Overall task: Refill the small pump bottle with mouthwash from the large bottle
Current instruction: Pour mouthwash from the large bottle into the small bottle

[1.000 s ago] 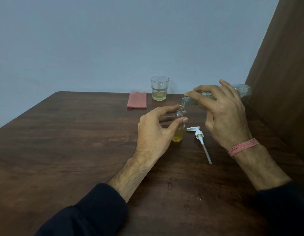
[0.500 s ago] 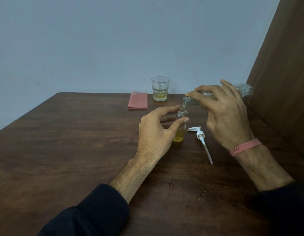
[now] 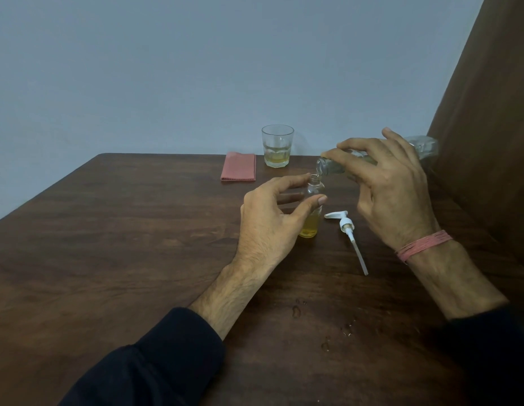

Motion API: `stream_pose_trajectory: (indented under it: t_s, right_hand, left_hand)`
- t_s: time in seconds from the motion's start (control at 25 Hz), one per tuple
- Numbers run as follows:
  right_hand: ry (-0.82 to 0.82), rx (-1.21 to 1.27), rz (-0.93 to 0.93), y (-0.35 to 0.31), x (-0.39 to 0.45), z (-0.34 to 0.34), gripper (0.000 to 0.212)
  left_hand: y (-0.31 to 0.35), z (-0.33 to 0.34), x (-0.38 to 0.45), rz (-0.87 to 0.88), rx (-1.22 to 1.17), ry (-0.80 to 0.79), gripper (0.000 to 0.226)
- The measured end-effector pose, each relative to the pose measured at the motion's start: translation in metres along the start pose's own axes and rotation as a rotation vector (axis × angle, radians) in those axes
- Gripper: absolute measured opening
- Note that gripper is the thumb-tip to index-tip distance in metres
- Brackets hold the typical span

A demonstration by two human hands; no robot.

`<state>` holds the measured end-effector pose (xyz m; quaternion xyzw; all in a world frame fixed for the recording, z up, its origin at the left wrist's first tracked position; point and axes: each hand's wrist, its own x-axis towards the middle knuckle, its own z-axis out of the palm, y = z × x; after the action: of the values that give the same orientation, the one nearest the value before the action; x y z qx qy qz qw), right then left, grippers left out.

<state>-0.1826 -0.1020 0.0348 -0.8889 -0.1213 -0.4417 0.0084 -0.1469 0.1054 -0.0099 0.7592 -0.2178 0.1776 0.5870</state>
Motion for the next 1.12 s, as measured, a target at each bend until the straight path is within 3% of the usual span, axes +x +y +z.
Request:
stream_pose_trajectory:
  t_s: [1.12]
  right_hand:
    - [0.008, 0.020, 0.011, 0.0002, -0.0006, -0.0012, 0.075]
  left_hand:
    - [0.0016, -0.0009, -0.0018, -0.012, 0.012, -0.004, 0.052]
